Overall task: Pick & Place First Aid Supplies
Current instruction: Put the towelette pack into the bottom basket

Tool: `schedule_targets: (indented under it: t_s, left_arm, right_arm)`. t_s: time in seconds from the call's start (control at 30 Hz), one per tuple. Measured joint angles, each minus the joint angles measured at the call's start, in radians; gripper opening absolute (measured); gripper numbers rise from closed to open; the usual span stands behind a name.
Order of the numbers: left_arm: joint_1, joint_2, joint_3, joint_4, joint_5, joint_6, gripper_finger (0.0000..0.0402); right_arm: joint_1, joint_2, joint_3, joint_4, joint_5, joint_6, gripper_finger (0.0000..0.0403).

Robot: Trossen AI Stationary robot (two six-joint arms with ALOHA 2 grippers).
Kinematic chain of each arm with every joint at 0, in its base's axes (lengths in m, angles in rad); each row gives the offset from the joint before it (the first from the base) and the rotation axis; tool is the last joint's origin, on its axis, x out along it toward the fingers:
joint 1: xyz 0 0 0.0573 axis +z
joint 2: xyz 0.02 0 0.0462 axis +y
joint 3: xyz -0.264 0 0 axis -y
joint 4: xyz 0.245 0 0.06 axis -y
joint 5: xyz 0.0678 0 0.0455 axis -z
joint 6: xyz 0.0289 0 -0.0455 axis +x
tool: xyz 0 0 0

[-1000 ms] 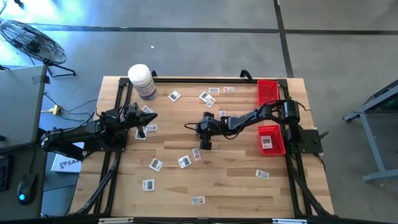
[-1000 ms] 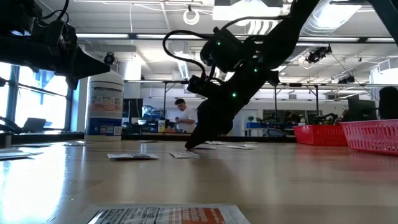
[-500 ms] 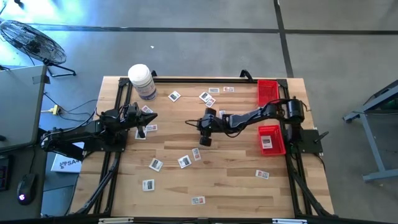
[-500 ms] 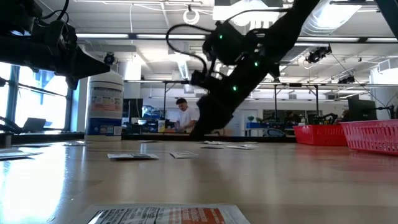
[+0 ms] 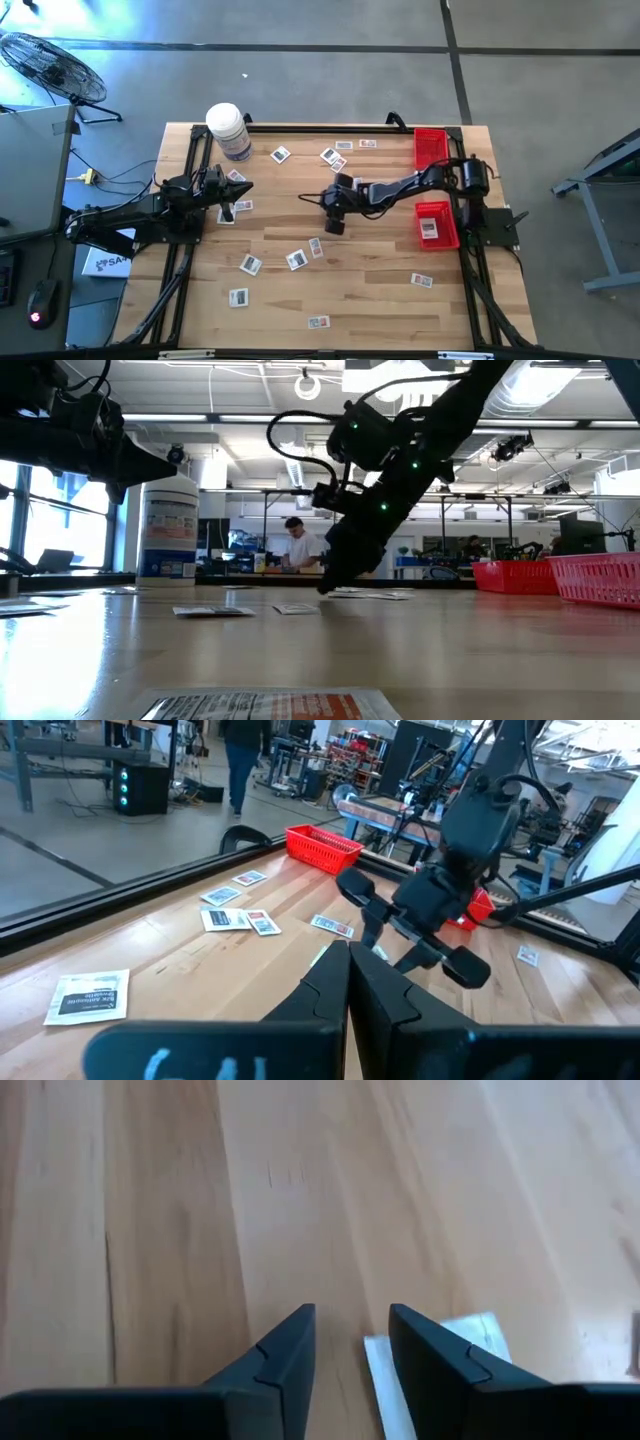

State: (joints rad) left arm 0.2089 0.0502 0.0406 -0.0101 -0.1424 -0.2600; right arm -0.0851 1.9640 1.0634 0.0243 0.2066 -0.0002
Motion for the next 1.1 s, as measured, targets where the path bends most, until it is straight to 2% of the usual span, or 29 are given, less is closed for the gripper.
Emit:
schedule_targets:
  t_s: [0.17, 0.3, 0.43, 0.6, 0.73, 0.8, 0.93, 1.1]
  left_arm:
    - [0.000, 0.000, 0.000, 0.000, 0.000, 0.000, 0.0001]
    - [0.000, 0.000, 0.000, 0.000, 0.000, 0.000, 0.0001]
    - [0.000, 0.000, 0.000, 0.000, 0.000, 0.000, 0.0001]
    - [0.000, 0.000, 0.000, 0.000, 0.000, 0.000, 0.0001]
    - [0.000, 0.000, 0.000, 0.000, 0.000, 0.000, 0.0001]
    - [0.000, 0.000, 0.000, 0.000, 0.000, 0.000, 0.0001]
    - [0.000, 0.000, 0.000, 0.000, 0.000, 0.000, 0.0001]
    - [0.000, 0.000, 0.000, 0.000, 0.000, 0.000, 0.0001]
  right_arm:
    - [-0.020, 0.000, -0.032, 0.023, 0.020, 0.053, 0.0116]
    - [-0.045, -0.002, -0.092, 0.123, -0.035, 0.090, 0.0106]
    - [-0.057, -0.003, -0.149, 0.195, -0.045, 0.098, 0.0091]
    - [-0.059, -0.005, -0.201, 0.247, -0.008, 0.132, 0.0061]
    - [-0.058, -0.004, -0.226, 0.289, 0.034, 0.153, 0.0021]
    - [-0.058, -0.003, -0.224, 0.295, 0.050, 0.175, 0.0006]
    - [-0.057, -0.018, -0.217, 0.294, 0.065, 0.207, 0.0008]
    - [-0.033, -0.124, -0.218, 0.233, 0.071, 0.243, 0.0002]
